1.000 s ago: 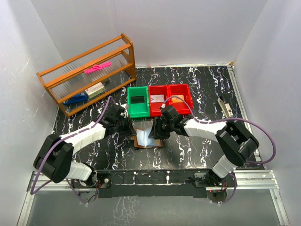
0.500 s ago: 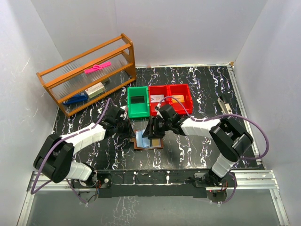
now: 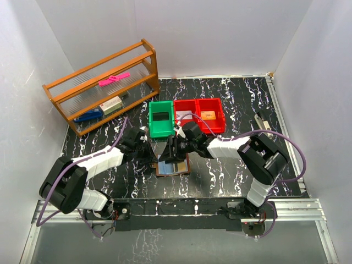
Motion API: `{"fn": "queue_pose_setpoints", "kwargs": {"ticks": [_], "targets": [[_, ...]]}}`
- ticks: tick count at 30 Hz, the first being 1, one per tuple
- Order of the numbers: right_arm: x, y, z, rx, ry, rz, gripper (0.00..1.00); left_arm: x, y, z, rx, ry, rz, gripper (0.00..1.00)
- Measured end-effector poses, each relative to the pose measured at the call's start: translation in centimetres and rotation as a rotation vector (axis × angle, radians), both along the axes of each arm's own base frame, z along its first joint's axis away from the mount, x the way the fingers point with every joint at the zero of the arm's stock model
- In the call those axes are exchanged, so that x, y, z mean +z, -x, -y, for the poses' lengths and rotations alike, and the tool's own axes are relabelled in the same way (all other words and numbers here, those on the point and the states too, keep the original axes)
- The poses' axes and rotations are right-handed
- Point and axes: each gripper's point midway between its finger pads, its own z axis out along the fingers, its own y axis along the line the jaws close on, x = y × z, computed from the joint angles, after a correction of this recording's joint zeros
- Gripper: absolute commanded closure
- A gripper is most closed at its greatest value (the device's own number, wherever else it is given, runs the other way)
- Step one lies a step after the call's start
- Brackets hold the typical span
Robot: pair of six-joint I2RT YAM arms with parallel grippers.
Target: Take the credit cards out of the card holder
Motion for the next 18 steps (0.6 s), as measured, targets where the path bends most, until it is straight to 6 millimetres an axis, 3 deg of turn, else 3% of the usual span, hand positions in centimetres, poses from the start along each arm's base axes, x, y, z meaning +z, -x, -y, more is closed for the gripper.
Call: {"fn": "queue_pose_setpoints", "kwargs": {"ticks": [5, 9, 13, 18], "targets": [[1.6, -0.1, -1.1, 0.02, -0.067, 0.021, 0.52, -0.3, 0.0, -0.1, 0.027, 0.0, -0.006, 1.0], [1.8, -0.5, -1.3, 0.017, -0.056, 0.041, 0.53, -0.7, 0.1, -0.4, 0.045, -0.007, -0.013, 1.0], [1.6, -1.0, -0.3, -0.012, 0.009, 0.08, 0.55, -0.7, 0.0, -0.5, 0.055, -0.012, -0.011, 1.0], [2.7, -1.9, 1.5, -0.082, 0.09, 0.157, 0.64, -0.8, 0.0, -0.6, 0.059, -0.016, -0.01, 1.0]]}}
